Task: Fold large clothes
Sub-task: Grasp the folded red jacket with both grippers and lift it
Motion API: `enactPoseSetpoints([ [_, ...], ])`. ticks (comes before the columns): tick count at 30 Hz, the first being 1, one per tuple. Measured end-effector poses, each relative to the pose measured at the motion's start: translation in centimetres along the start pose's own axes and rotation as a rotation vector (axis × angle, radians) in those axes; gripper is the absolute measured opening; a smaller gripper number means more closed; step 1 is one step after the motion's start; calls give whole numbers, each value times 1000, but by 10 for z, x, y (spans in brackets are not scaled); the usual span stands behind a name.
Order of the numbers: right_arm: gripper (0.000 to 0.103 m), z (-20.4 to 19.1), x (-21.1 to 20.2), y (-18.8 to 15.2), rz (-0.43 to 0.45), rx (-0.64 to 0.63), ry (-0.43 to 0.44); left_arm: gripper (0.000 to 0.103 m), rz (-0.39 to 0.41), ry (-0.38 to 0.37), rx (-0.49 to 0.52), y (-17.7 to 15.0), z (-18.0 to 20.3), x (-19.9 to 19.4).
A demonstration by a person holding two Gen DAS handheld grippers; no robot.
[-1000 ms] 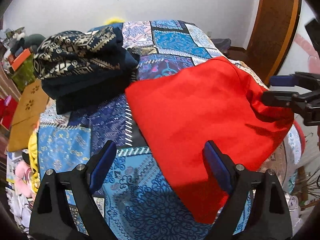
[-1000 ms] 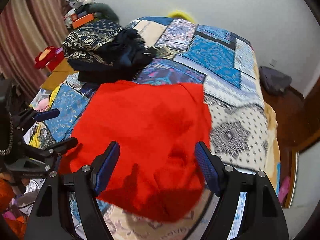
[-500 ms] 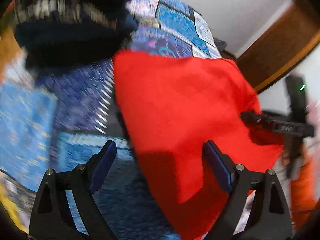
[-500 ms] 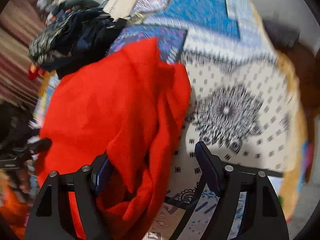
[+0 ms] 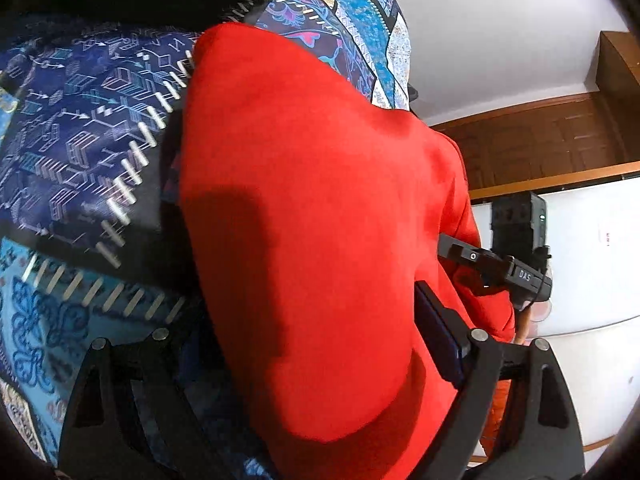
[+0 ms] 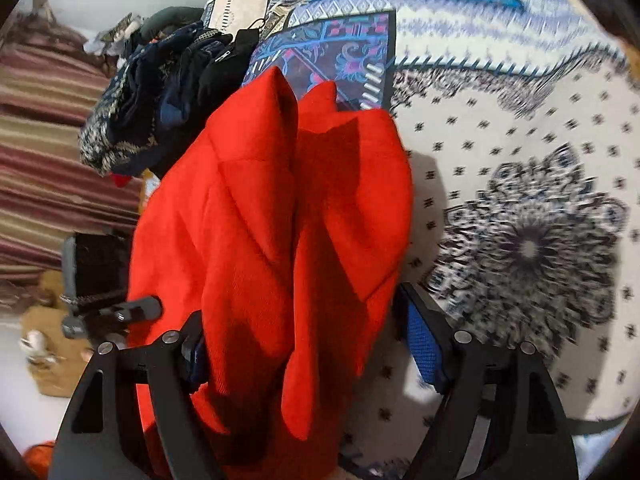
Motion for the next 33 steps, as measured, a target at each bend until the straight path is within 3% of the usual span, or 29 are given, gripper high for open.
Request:
enactPoseSetpoints([
  [2, 70, -1, 1, 1, 4, 7, -3, 86, 1, -9, -9, -2, 0, -1],
  [4, 54, -6, 1, -1, 7, 8, 16, 81, 6, -13, -16, -4, 0, -3],
  [6, 39, -11, 1, -6, 7, 28, 36, 67, 2, -19, -18, -8, -2, -6],
  [9, 29, -21, -1, -13, 25, 44, 51, 53, 15, -10, 16, -19, 4, -16],
  [12, 26, -34, -10, -22, 43, 33, 49, 41, 31, 19, 80, -30, 16, -28],
  [20, 25, -94, -44, -13, 137, -96, -21, 36, 84, 33, 219, -45, 62, -83],
  [28, 25, -174, -96, 51, 316, -234, -6, 36, 271, 13, 389, -22, 131, -193],
  [33, 25, -231, -100, 107, 395, -322, 3, 36, 366, 25, 440, 20, 158, -260],
])
Point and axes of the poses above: each gripper's, at about its wrist camera, not at the fingertips, and x roughly the way its jaws point, z to its right, y to its top, the point moved 5 cm from there along x, roughly the way its jaws point, and after that the axes turned 10 degrees about -x, right-handed, at the moved point
